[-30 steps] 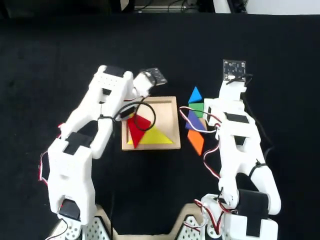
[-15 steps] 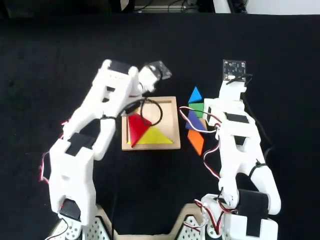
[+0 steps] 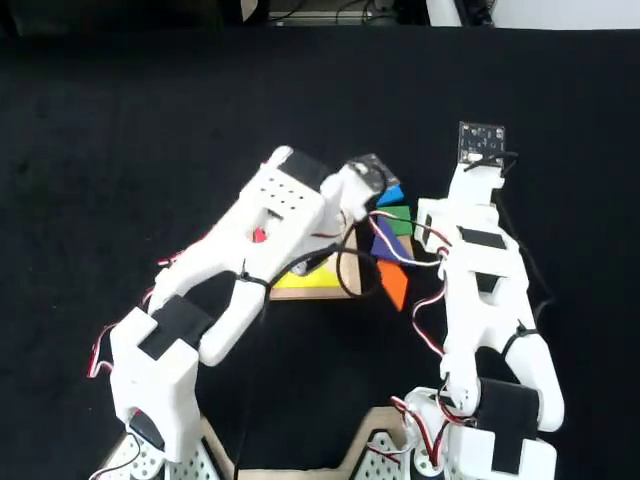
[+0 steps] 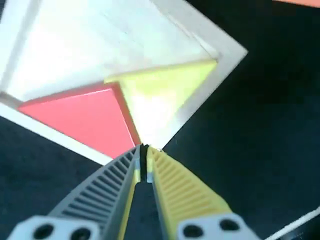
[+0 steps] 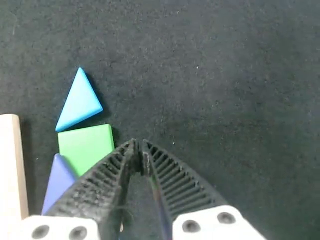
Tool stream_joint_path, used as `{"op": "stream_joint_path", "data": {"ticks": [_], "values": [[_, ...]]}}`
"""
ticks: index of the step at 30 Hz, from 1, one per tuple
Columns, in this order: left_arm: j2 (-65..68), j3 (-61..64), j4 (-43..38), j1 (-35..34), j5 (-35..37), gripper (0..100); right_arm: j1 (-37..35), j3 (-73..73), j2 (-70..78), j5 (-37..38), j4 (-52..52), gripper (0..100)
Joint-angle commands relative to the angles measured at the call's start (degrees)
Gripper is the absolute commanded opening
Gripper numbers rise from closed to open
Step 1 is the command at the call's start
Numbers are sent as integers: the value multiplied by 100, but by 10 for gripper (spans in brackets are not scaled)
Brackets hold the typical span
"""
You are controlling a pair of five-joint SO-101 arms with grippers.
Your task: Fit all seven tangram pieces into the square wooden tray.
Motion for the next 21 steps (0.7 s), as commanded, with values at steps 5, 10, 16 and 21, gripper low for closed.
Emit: {"op": "stream_joint_path", "data": {"ticks": [5, 10, 16, 21], "values": [[-308, 1059, -1037, -321, 44, 29, 114, -22, -22, -44, -105, 11], [-299, 1112, -1248, -787, -229, 29, 114, -22, -22, -44, -105, 11], [-316, 936, -1248, -1033, -229, 29, 114, -22, -22, -44, -123, 11], [-404, 593, -949, -1095, -185, 29, 114, -22, -22, -44, -123, 11]]}}
